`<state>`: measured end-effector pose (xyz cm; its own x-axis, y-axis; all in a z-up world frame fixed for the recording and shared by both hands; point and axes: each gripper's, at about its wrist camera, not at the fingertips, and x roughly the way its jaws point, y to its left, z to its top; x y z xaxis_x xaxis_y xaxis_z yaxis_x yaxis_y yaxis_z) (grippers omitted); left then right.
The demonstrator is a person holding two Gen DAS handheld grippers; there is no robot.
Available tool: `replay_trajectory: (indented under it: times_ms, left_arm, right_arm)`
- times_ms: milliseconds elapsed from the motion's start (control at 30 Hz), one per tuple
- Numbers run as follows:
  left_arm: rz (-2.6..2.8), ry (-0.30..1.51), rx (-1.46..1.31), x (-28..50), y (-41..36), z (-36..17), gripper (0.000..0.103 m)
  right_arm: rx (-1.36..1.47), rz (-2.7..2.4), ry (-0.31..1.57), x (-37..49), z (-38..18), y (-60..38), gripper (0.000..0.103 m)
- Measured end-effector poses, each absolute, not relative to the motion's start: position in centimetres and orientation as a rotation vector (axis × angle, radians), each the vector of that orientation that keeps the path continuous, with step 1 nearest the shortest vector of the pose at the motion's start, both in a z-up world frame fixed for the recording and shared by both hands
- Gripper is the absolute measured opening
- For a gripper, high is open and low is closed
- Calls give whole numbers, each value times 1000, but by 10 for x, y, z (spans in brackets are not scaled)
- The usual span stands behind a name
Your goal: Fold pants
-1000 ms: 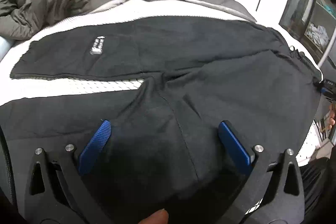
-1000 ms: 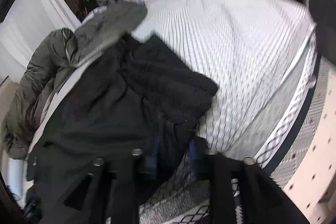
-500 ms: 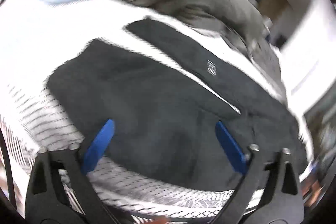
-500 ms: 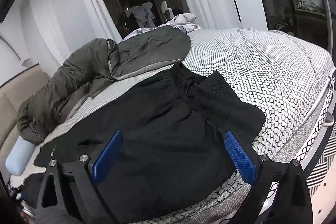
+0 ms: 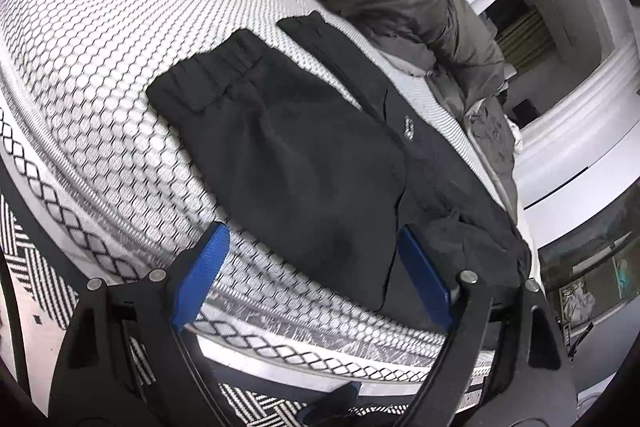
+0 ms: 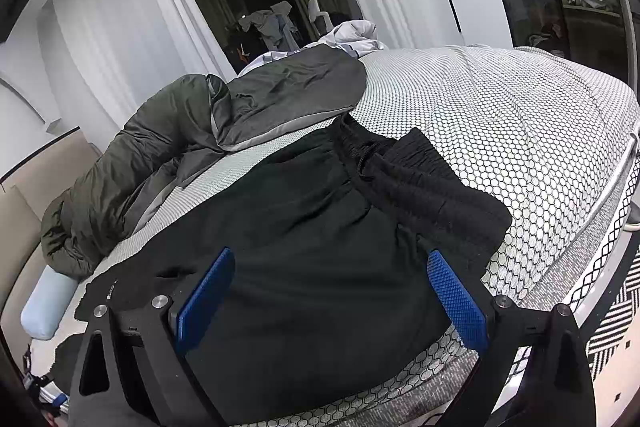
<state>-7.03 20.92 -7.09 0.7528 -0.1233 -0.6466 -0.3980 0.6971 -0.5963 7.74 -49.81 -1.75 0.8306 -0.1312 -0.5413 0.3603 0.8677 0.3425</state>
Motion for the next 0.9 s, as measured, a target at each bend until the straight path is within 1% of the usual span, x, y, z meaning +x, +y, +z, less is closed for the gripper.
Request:
replay_trajectory:
  times_ms: [133, 367, 567, 700, 733, 767, 800, 867, 900]
  left_arm:
    - [135, 701, -784, -59, 205, -64, 85]
    - [175, 746, -749, -32, 198, -69, 85]
    - [125, 767, -760, -38, 190, -73, 85]
    - [113, 752, -790, -35, 196, -75, 84]
    - [119, 744, -784, -31, 197, -75, 78]
    - [131, 740, -775, -27, 198, -74, 70]
    - [153, 736, -769, -22, 199, -74, 64]
    - [189, 733, -762, -10, 202, -75, 32]
    - [205, 734, -757, -5, 203, -75, 25]
  right_arm:
    - [451, -271, 532, 77, -18, -498, 99]
    - [440, -303, 533, 74, -19, -504, 99]
    - [566, -366, 551, 62, -31, -532, 99]
    - [589, -361, 588, 65, -38, -536, 98]
    - [592, -351, 609, 69, -42, -536, 96]
    - [606, -324, 623, 72, -45, -536, 93]
    - [624, -305, 634, 74, -48, -537, 90]
    - [659, -293, 643, 76, -53, -541, 82]
    - [680, -288, 644, 77, -56, -544, 73]
